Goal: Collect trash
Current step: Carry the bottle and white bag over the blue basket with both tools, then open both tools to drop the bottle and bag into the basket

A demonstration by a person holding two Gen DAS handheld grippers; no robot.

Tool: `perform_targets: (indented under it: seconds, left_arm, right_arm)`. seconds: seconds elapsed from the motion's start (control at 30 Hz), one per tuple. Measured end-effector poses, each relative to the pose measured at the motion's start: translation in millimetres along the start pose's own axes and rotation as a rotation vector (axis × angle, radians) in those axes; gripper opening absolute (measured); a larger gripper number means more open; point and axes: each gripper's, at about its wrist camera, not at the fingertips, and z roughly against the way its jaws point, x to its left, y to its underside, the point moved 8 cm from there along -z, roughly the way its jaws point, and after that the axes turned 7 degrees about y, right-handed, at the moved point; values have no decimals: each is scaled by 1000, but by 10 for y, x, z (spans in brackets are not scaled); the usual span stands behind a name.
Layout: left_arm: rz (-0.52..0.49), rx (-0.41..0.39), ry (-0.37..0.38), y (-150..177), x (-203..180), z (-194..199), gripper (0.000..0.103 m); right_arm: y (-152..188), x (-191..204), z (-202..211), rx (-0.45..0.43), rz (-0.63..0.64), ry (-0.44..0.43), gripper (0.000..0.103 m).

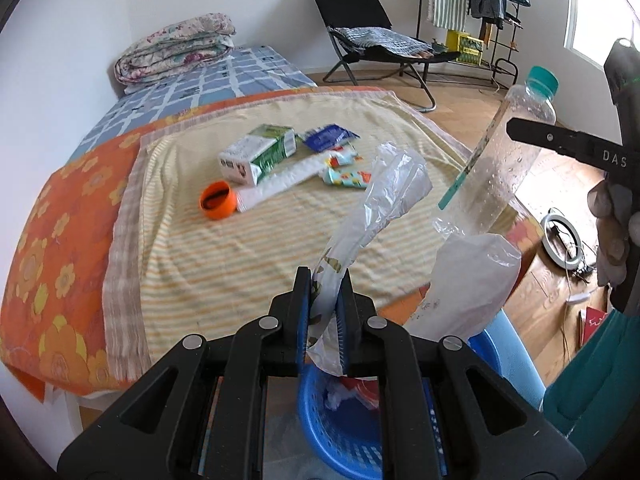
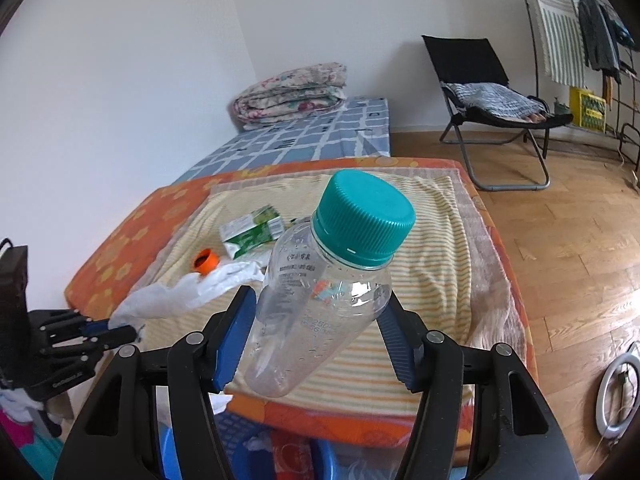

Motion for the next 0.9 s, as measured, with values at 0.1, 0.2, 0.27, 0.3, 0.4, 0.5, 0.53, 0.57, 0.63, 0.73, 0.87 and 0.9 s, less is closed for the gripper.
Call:
perform_targets:
  seconds: [0.1, 0.2, 0.27, 0.3, 0.4, 0.5, 0.53, 0.57, 0.63, 0.73, 0.87, 0.9]
  left_arm:
    - [14, 25, 13, 194, -58, 27, 10]
    - [15, 49, 22, 370, -127, 48, 10]
    - [4, 62, 25, 475, -197, 70, 10]
    - [0, 67, 26, 505, -212, 73, 10]
    - [-4, 88, 32, 627, -280, 63, 10]
    - [-6, 118, 37, 752, -332, 23, 10]
    - [-10, 129, 37, 800, -352, 2, 10]
    - [-13, 141, 36, 846, -369, -22, 10]
    - [-16, 164, 36, 921, -391, -73, 10]
    - [-36, 199, 30, 1027, -436, -149, 10]
    - [-43, 226, 24, 1113, -445, -209, 10]
    - [-40, 232, 22, 1128, -441, -221, 10]
  right_arm:
    - [78, 56, 95, -10, 28, 0, 61]
    - [187, 109, 164, -3, 50, -10, 61]
    - [256, 139, 188, 8, 61, -18, 61]
    - [295, 158, 203, 14, 67, -24, 61]
    - [390, 218, 249, 29, 87, -38, 60]
    - [511, 286, 292, 40, 116, -46, 60]
    - [568, 318, 291, 51, 129, -51, 60]
    - [611, 334, 286, 59, 136, -54, 60]
    - [705, 365, 267, 78, 155, -55, 60]
    - [842, 412, 249, 94, 187, -49, 60]
    - [955, 449, 219, 110, 221, -41, 60]
    - [979, 456, 209, 116, 226, -41, 60]
